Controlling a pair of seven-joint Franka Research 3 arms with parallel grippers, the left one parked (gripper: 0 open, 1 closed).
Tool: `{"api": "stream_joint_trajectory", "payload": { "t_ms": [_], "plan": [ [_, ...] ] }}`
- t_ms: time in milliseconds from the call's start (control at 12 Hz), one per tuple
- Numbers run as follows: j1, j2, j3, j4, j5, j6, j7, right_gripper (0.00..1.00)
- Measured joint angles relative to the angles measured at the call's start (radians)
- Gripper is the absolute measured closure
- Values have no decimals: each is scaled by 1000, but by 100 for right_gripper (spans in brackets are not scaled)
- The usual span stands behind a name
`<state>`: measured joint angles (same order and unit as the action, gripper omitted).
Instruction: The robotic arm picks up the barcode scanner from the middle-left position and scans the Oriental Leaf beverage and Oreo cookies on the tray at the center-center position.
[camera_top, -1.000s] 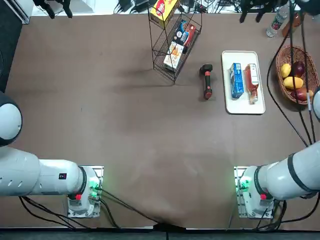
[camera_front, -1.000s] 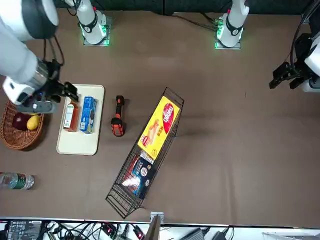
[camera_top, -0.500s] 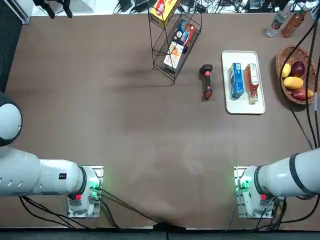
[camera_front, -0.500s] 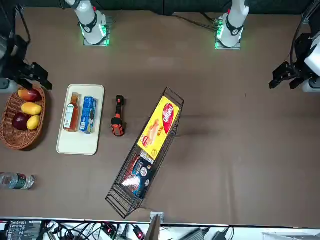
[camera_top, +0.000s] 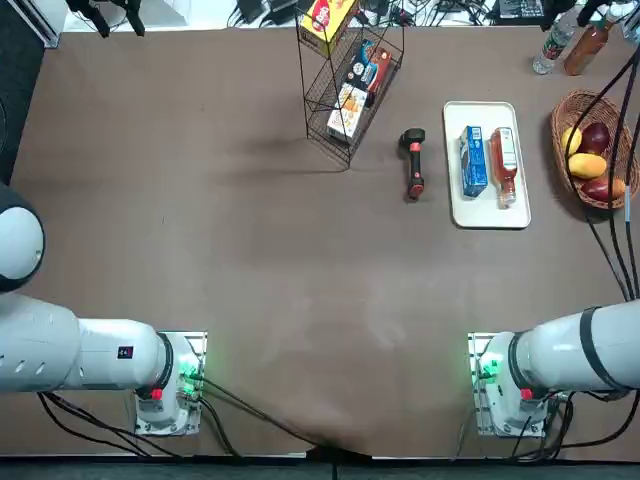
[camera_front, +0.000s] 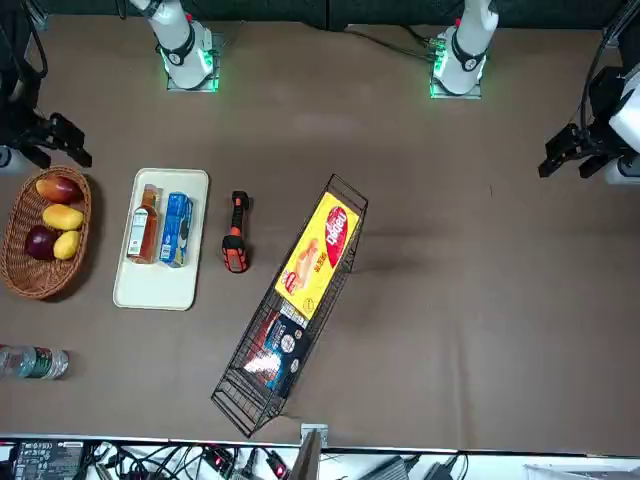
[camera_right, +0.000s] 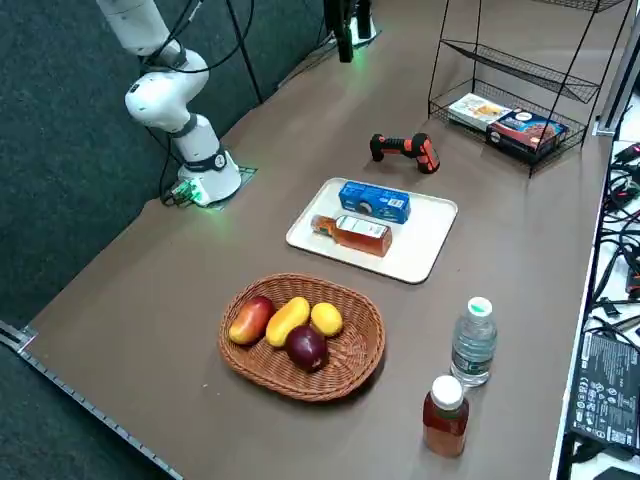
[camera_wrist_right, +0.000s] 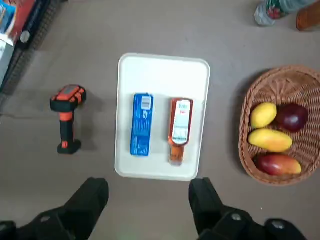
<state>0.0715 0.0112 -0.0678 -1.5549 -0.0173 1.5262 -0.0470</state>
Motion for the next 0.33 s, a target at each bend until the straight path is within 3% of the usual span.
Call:
{"api": "stream_joint_trajectory", "payload": {
  "t_ms": [333],
  "plan": [
    [-37, -33, 25, -2, -2, -45, -4, 0]
  ]
}}
